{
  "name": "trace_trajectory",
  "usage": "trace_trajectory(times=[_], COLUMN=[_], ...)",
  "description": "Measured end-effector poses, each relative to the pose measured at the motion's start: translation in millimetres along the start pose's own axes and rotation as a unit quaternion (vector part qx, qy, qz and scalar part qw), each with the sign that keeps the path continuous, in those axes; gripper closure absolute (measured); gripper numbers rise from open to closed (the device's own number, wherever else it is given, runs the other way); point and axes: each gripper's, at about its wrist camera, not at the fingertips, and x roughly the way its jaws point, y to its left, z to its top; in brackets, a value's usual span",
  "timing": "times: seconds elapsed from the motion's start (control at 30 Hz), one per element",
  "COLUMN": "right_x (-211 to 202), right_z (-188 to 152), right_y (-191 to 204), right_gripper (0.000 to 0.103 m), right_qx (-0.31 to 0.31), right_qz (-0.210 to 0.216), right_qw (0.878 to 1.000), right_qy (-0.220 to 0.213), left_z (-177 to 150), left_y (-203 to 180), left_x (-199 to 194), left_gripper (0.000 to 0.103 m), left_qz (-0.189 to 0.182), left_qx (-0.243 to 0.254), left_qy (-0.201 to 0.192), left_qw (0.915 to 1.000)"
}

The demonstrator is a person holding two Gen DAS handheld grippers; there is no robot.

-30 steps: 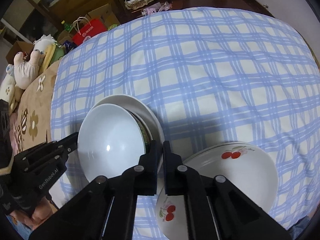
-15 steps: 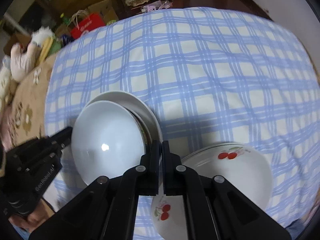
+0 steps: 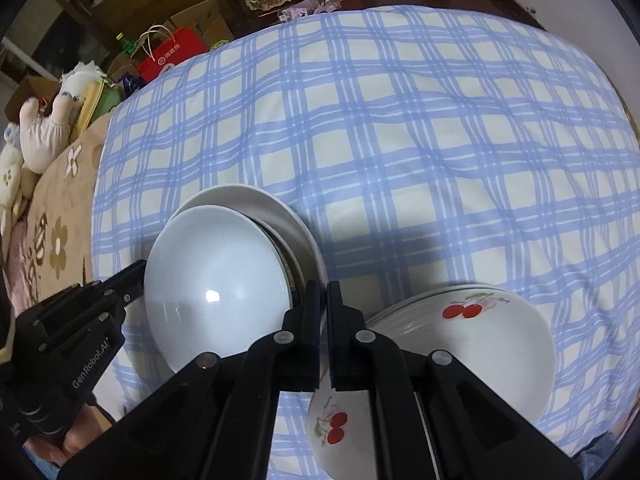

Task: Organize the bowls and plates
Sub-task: 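Carry the bowl and plate stack across the cloth with both grippers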

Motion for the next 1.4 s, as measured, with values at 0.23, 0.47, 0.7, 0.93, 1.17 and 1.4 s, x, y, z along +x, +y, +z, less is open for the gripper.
trace_trajectory(times=[0.23, 0.47, 0.7, 0.93, 1.17, 1.4], right_x=[1, 4, 0, 1, 1, 3], right_z=[-1, 2, -2, -9, -12, -9], right_y=[5, 0, 4, -4, 1, -4], right_gripper=[0.097, 0.097, 0.099, 0.098, 0.096, 0.096], right_qx=[-0.006, 0.0, -0.024, -0.035, -0.038, -0.018], right_qz=[-0.017, -0.012, -0.013, 0.002, -0.008, 0.008], right_qw=[1.0, 1.0, 0.999, 0.999, 0.998, 0.999], right_qy=[-0.01, -0.007, -0.024, -0.041, -0.043, -0.032], left_z=[1, 1, -1, -4, -4, -3], left_y=[1, 2, 3, -1, 5, 8], left_x=[0, 0, -2, -6, -5, -4], left_gripper=[0.102, 0.102, 0.102, 0.102, 0.102, 0.102], left_qz=[-0.002, -0.009, -0.009, -0.02, -0.041, -0.043], left_qx=[-0.003, -0.012, -0.001, 0.026, 0.013, 0.004], left_qy=[-0.006, -0.013, -0.023, -0.034, -0.021, -0.018], left_qw=[1.0, 0.9998, 0.9997, 0.9989, 0.9988, 0.9989])
